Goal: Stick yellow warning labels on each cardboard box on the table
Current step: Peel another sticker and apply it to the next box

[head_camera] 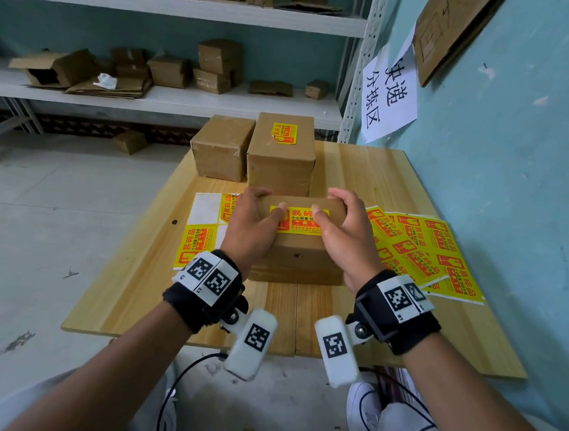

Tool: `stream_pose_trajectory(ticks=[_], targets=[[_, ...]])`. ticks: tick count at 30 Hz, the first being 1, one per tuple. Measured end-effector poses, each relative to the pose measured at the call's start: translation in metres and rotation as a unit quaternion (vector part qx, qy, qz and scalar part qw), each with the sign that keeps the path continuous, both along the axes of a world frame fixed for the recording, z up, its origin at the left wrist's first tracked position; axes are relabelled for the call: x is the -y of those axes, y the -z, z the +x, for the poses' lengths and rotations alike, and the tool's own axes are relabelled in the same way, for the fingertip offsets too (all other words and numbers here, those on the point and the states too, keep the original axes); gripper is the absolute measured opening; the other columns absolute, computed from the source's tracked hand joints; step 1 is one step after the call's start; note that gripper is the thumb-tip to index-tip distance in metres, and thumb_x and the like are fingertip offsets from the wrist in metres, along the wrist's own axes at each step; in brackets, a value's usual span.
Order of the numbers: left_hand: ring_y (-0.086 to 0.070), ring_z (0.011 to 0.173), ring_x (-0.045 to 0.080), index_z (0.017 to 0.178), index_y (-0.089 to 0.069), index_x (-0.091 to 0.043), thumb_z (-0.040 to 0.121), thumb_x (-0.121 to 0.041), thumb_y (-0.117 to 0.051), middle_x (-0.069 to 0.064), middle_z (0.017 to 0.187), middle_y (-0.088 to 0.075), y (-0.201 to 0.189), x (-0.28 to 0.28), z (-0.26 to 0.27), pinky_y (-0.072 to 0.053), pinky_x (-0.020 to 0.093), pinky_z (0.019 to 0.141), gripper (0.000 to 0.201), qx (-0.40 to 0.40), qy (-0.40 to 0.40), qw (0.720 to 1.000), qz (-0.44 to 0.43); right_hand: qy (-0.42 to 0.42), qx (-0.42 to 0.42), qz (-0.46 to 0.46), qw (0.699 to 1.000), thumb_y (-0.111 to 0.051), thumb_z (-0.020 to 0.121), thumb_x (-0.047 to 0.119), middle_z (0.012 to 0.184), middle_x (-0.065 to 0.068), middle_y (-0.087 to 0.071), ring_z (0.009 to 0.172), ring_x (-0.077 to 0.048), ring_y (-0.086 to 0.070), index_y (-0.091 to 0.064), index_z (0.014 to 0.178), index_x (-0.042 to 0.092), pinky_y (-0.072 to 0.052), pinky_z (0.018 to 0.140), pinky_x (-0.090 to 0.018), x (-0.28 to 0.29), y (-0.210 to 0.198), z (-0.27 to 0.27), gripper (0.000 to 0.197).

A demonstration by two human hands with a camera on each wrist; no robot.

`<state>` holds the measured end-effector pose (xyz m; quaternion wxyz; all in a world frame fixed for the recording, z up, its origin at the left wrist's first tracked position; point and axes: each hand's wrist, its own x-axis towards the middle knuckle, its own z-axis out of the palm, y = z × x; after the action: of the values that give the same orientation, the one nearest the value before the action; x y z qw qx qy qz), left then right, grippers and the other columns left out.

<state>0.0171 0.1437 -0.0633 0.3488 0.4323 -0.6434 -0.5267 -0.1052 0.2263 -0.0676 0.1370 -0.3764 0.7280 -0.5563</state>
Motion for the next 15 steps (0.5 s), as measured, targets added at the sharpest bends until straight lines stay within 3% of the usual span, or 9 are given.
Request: stream_pose_trajectory(ticks=[5, 8, 10, 12, 15], targets=[[-0.054, 0.108, 0.019, 0.120, -0.054, -0.031, 0.100, -0.028, -0.048, -0.001, 0.119, -0.052, 0.000, 0.000, 0.001, -0.046, 0.030, 0.080, 0.021, -0.023, -0.011, 0.999, 0.019, -0.015, 0.027, -0.012, 0.999, -0.047, 0.103, 0.018, 0.129, 0.006, -0.054, 0.110, -0.005, -0.052, -0.052, 0.133, 0.024, -0.040, 0.074, -0.007, -0.002, 0.000, -0.004, 0.031], [-0.055, 0.098, 0.014, 0.117, -0.059, -0.031, 0.103, -0.025, -0.038, 0.000, 0.113, -0.056, -0.001, 0.002, 0.004, -0.048, 0.029, 0.077, 0.026, -0.040, -0.021, 0.999, 0.027, -0.025, 0.051, -0.027, 0.998, -0.036, 0.106, 0.010, 0.127, 0.009, -0.061, 0.093, 0.014, -0.057, -0.053, 0.131, 0.021, -0.045, 0.075, -0.004, -0.005, -0.004, -0.011, 0.032], [-0.055, 0.097, 0.012, 0.118, -0.061, -0.032, 0.103, -0.025, -0.037, 0.000, 0.117, -0.056, -0.002, 0.004, 0.007, -0.046, 0.025, 0.073, 0.029, -0.044, -0.013, 0.998, 0.038, -0.037, 0.087, -0.026, 0.995, -0.032, 0.107, 0.010, 0.128, 0.008, -0.063, 0.101, 0.008, -0.060, -0.052, 0.130, 0.022, -0.052, 0.088, -0.018, -0.008, -0.006, -0.019, 0.032], [-0.055, 0.102, 0.013, 0.121, -0.060, -0.034, 0.101, -0.030, -0.044, -0.001, 0.123, -0.055, -0.004, 0.005, 0.011, -0.045, 0.023, 0.073, 0.026, -0.043, 0.014, 0.997, 0.054, -0.062, 0.130, -0.019, 0.989, -0.041, 0.106, 0.023, 0.132, 0.007, -0.061, 0.114, -0.008, -0.061, -0.050, 0.131, 0.024, -0.052, 0.099, -0.036, -0.012, -0.007, -0.022, 0.026], [-0.055, 0.102, 0.008, 0.131, -0.051, -0.037, 0.088, -0.040, -0.065, -0.005, 0.124, -0.050, -0.006, 0.005, 0.018, -0.047, 0.019, 0.071, 0.045, -0.018, 0.077, 0.995, 0.059, -0.088, 0.065, 0.027, 0.994, -0.066, 0.089, 0.049, 0.137, 0.015, -0.053, 0.126, -0.007, -0.050, -0.046, 0.137, 0.031, -0.043, 0.109, -0.035, -0.015, -0.001, -0.020, 0.055]])
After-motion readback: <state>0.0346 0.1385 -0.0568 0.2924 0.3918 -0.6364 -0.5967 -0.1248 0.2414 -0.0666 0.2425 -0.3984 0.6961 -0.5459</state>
